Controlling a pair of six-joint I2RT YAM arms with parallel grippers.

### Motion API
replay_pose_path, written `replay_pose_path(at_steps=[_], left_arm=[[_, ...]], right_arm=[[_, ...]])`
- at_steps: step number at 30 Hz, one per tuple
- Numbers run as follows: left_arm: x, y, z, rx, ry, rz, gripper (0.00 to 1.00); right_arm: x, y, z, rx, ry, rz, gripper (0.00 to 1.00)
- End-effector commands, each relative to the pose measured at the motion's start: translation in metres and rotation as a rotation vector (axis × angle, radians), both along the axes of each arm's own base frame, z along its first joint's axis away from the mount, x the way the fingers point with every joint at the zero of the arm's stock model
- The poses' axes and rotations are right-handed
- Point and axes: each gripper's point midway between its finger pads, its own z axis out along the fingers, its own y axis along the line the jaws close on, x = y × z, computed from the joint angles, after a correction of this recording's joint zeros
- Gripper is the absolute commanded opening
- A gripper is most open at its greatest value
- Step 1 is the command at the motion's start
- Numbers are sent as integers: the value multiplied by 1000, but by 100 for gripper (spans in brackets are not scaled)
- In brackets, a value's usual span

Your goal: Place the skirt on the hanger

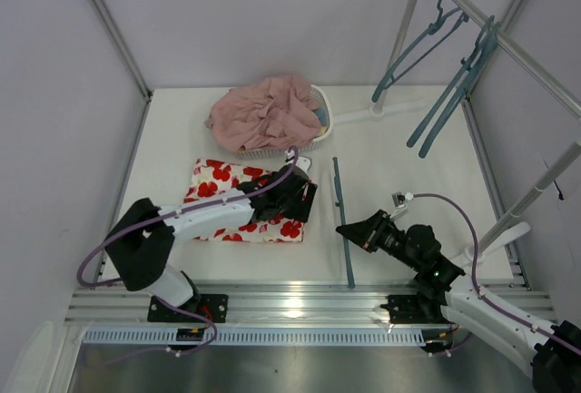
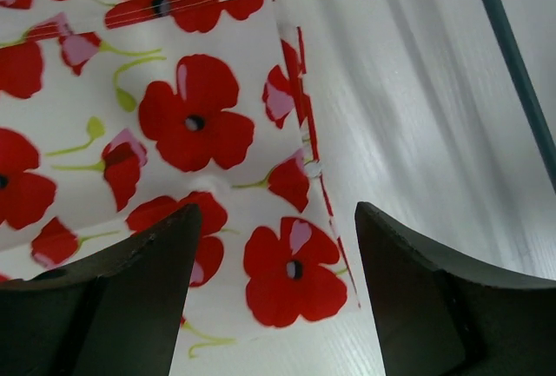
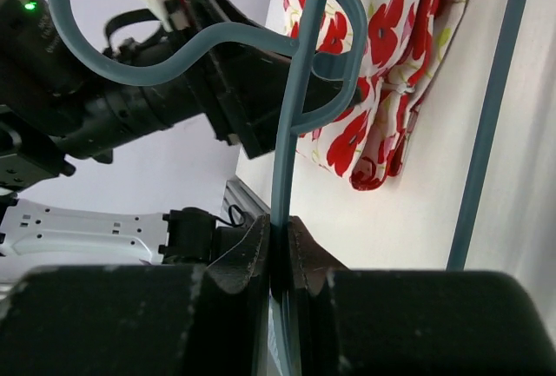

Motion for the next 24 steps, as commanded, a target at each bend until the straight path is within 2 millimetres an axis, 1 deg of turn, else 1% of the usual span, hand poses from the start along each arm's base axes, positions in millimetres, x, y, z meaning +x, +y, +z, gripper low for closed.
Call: replay_pose_path(at_steps=[1,2,5,8,10,11,13,16,17,19,20,21,22,24], left_arm=[[2,-27,-9,-33,29,-59,77],[4,-32,-11,-39,38,-47,77],[5,-32,-31,-1,73,-5,77],[7,-32,-44,16,91,28,76],[8,-35,-47,15,92,39,75],[7,-31,-54,35,98,56,74],[5,-29,-59,53,101,75,72],[3,-23,-68,90,101,106,65],[1,-22,-72,100,103,116,60],[0,-20,-78,118,108,128,54],[-1,-20,-81,120,112,134,47],[0,-20,-82,120,114,139,44],[1,-21,-83,121,110,145,43],[2,-22,-83,120,111,154,36]], right_arm=[[6,-1,23,78,-67,-25,0],[6,-1,28,90,-84,-23,0],[5,-1,34,120,-106,-17,0],[5,-3,39,152,-117,-16,0],[6,-6,39,164,-113,-25,0],[5,-6,43,182,-115,-18,0],[6,-7,46,194,-118,-21,0],[6,-9,47,196,-119,-19,0],[5,-10,48,197,-122,-17,0],[6,-12,47,195,-121,-23,0],[7,-13,45,189,-113,-28,0],[7,-14,46,190,-115,-33,0],[5,-15,33,176,-90,-29,0],[5,-17,27,167,-77,-35,0]])
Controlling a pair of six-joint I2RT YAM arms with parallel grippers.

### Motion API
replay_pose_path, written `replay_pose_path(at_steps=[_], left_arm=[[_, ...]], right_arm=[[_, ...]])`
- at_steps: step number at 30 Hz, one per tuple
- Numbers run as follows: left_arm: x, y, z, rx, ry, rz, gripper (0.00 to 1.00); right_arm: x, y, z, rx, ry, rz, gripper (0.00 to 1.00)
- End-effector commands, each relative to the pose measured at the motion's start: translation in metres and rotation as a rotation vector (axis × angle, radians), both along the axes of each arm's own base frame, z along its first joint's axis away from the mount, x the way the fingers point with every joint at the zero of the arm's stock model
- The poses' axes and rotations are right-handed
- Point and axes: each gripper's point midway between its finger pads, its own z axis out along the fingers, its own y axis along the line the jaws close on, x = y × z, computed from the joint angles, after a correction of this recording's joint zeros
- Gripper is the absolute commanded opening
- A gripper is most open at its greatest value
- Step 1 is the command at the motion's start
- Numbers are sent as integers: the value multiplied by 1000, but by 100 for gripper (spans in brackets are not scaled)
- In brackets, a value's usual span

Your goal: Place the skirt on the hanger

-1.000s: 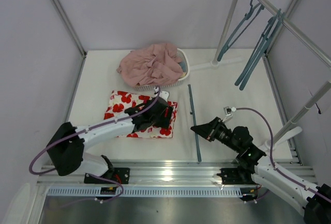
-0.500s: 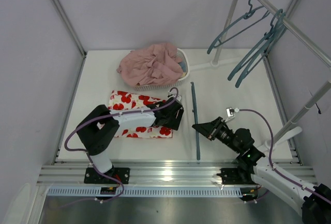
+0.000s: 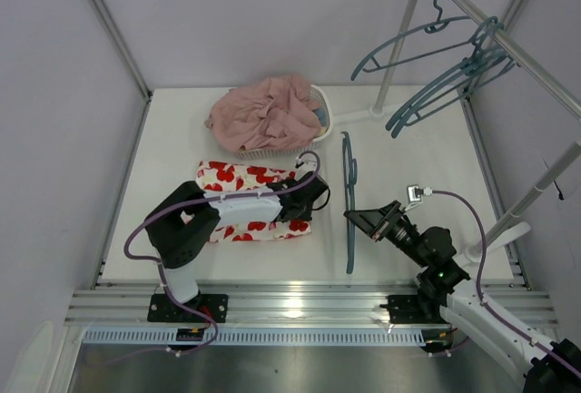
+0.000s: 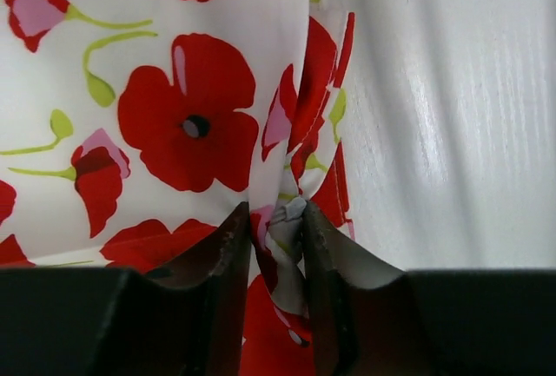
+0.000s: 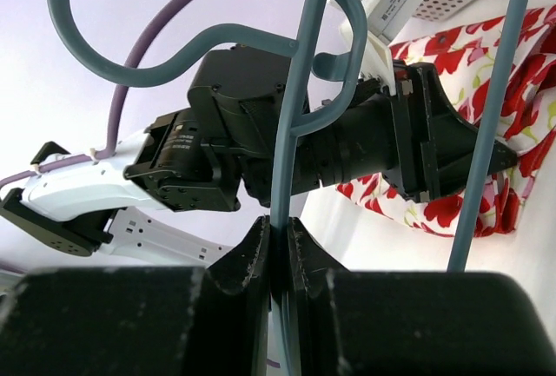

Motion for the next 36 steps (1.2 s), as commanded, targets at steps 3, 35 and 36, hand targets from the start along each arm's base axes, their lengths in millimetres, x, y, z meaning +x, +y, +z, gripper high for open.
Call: replay_pose_path(at_steps=[3,35,36], left_arm=[[-13,-7,-20,-23,68,24,17],[-12,-37,107,-601,-100,-47,0],[-12,-36,114,-617,-112,-49,0]], right_arm=[[-7,-5,-36,-32,68,16,0],[-7,-10,-85,-161,139,-4,0],[-6,-11,-86,-167,141,-11,0]])
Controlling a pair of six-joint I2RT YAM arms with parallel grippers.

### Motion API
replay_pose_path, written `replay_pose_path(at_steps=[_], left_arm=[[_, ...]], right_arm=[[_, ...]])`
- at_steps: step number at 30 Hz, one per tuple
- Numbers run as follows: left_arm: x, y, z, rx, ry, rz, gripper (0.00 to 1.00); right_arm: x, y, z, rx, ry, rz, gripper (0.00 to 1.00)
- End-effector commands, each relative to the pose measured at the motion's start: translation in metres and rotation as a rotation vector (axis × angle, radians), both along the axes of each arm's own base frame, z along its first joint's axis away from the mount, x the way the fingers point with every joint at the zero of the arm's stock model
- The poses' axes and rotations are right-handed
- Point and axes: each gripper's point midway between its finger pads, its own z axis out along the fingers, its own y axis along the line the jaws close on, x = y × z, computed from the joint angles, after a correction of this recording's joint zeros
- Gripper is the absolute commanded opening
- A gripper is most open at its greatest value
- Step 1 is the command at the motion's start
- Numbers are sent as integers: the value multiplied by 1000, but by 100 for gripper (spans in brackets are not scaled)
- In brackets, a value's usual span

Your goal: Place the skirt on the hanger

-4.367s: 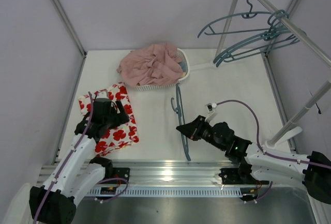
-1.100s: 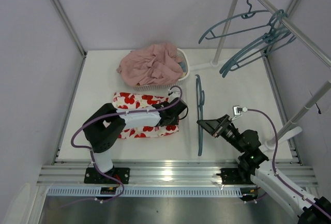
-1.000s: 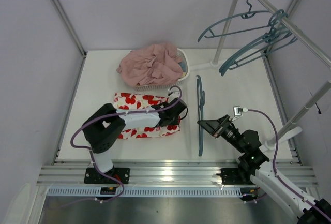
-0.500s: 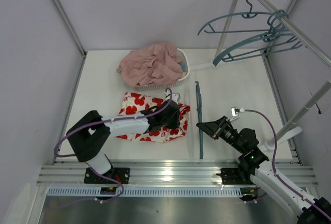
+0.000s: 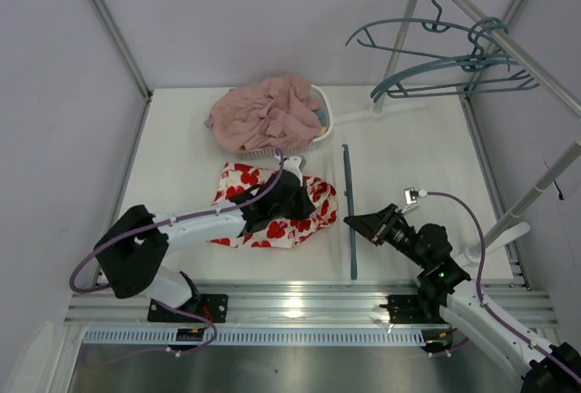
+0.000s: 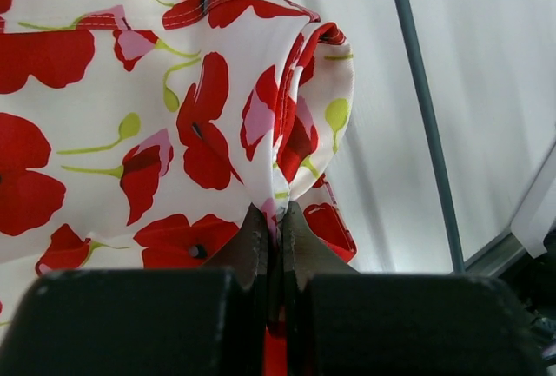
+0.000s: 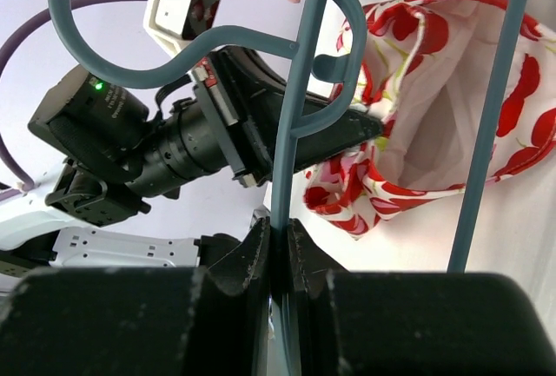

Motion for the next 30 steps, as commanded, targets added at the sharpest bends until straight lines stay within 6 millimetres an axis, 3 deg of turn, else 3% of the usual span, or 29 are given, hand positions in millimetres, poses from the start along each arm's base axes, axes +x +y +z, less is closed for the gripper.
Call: replay_pose_path(at_steps=[1,8,12,21,25,27,29,30], left_arm=[[8,-7,44,-136,-72,12,0],[12,6,85,-231,-138,30,0],[6,0,101,-288,-149,-9,0],[4,-19,102,-384,-118,-47,0],[13,-15,75,-267,-86,-15,1],[11,-13,55,-190,-58,-35,6],[6,-19,53,-169,-61,-64,26],[3,-21,51,-153,-64,-84,47]], right_arm=[[-6,-8,-54,-67,56,-16,0],[-5,-9,-62,-89,60,-24,0],[-3,-9,-61,-80,53,-30,0],[0,-5,-49,-45,36,-22,0],[0,-5,-56,-77,47,-15,0],[1,-5,-56,-85,47,-22,0],[3,-7,-51,-79,34,-35,0],[4,-7,-49,-93,39,-40,0]])
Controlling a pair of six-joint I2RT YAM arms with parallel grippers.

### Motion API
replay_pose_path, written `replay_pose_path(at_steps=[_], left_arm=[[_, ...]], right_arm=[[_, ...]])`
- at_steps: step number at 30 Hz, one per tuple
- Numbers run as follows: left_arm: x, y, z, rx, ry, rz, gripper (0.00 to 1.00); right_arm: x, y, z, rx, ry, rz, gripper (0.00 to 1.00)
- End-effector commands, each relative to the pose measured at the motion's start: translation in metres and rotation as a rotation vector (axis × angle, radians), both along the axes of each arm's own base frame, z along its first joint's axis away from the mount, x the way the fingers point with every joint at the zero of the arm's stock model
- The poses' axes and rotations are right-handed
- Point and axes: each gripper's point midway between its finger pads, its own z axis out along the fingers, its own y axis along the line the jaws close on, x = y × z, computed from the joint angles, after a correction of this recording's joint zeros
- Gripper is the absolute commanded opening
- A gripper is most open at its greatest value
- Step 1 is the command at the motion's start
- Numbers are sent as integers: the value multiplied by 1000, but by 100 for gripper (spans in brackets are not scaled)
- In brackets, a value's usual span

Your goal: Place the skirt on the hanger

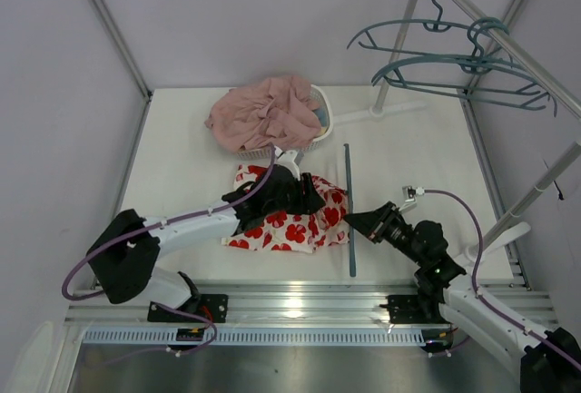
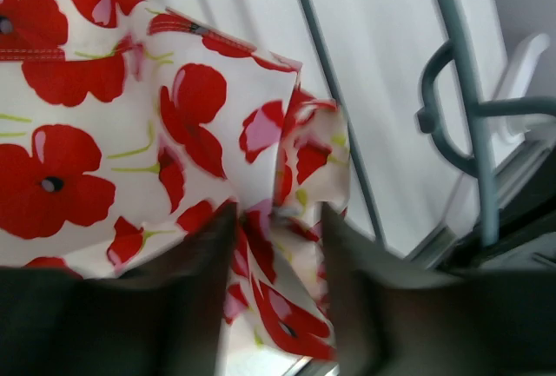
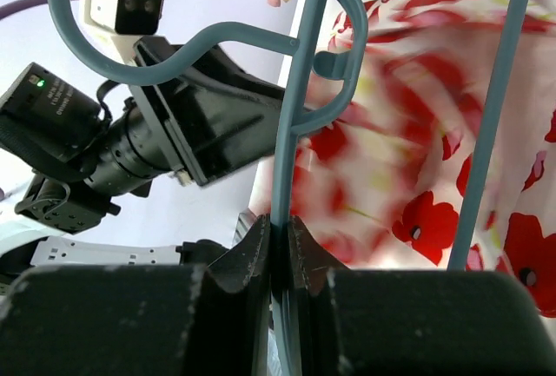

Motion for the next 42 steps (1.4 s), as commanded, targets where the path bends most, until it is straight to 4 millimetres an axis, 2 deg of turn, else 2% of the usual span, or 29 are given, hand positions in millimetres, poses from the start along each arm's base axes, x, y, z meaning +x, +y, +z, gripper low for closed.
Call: replay_pose_path(at_steps=[1,3,5,7,8,9,12,14,19,20,23,24,26,28,29,32,33,35,36,38,39,41,42], left_arm=[[-4,-19,17,16,-58,-63,57],[-7,-23,20,32,-66,-87,71],[-2,-24,28,34,-91,-68,75],[2,-19,34,46,-113,-44,80],[3,-16,34,61,-114,-35,81],[3,-12,31,83,-113,-26,82],[7,-1,23,136,-112,9,81],[9,0,13,175,-95,14,81],[13,3,-14,323,-60,43,79],[15,3,-15,338,-63,46,79],[13,-10,-16,323,-62,14,78],[9,-16,-24,334,-55,-3,78],[12,-34,-15,322,-66,-10,78],[10,-50,-27,366,-55,-16,80],[13,-61,-23,355,-56,-2,80],[13,-84,-37,378,-29,29,82],[14,-92,-35,370,-31,38,82],[13,-98,-47,376,-7,71,82],[12,-104,-45,370,-13,84,82],[15,-96,-63,426,-2,167,84],[16,-102,-60,416,-7,179,85],[16,-101,-71,424,9,211,85],[16,-101,-80,443,12,217,85]], right_arm=[[-6,-10,-40,-71,39,-24,0],[-7,-12,-35,-82,31,-26,0],[-5,-14,-30,-87,23,-39,0],[-2,-19,-11,-101,-4,-68,0],[2,-24,-8,-119,-8,-100,0],[0,-29,-17,-169,26,-113,0],[2,-42,-5,-224,8,-171,0],[0,-45,2,-230,4,-176,0],[-5,-46,-5,-239,67,-165,0],[-5,-47,-7,-241,70,-167,0],[-7,-50,-3,-233,57,-180,0],[-6,-52,0,-226,51,-192,0],[-7,-55,2,-217,51,-207,0],[-8,-58,14,-178,32,-224,0],[-9,-58,17,-165,27,-227,0],[-13,-60,31,-128,10,-229,0],[-15,-61,34,-122,3,-230,0],[-18,-60,38,-114,1,-218,0],[-19,-61,41,-107,-1,-219,0],[-22,-63,46,-95,-5,-224,0],[-23,-65,49,-93,-6,-230,0],[-25,-67,52,-98,-4,-236,0],[-26,-69,60,-95,-17,-243,0]])
